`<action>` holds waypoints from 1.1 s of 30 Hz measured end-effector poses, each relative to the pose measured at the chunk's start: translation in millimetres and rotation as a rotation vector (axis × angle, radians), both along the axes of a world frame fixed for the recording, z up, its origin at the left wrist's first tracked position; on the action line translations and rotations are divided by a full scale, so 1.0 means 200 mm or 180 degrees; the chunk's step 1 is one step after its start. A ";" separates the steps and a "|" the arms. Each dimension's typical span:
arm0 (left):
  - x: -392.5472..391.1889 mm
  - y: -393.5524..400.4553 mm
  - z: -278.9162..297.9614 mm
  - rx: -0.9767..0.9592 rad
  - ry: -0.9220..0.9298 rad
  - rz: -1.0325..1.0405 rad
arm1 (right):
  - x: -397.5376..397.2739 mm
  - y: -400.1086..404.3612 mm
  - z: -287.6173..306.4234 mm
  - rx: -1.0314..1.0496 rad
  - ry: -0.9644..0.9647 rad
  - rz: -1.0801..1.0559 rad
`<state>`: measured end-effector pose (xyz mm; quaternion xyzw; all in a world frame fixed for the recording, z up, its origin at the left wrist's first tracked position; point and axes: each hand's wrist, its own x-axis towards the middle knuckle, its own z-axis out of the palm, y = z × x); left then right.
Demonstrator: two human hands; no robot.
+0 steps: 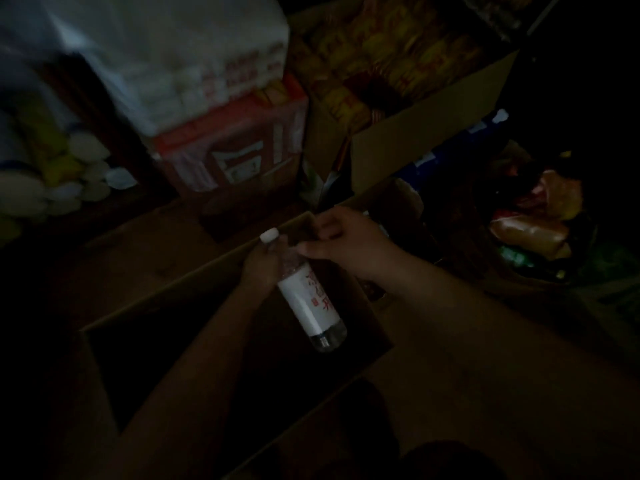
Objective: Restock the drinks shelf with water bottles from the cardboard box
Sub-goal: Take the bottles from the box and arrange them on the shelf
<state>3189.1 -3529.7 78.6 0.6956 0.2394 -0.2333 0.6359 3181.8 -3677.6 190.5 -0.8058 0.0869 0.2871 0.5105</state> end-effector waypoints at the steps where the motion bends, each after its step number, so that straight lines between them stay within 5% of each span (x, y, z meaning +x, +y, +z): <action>1: -0.01 0.03 0.16 -0.0032 -0.0039 -0.0056 | -0.01 -0.01 0.12 0.0033 0.0090 0.0037; 9: 0.10 0.14 1.41 -0.0456 -0.0709 -0.0442 | -0.10 -0.02 1.06 0.0197 0.0464 0.0430; 19: 0.25 -0.25 2.82 -0.0823 -0.1535 -0.1378 | -0.25 -0.25 2.14 0.0763 -0.0014 0.0152; 25: 0.17 -0.65 3.36 -0.1055 -0.1824 -0.1670 | -0.41 -0.60 2.64 0.0665 -0.0644 -0.0358; 33: 0.04 -1.40 3.76 -0.1269 -0.2039 -0.2323 | -0.60 -1.23 2.91 0.0307 -0.1355 -0.1198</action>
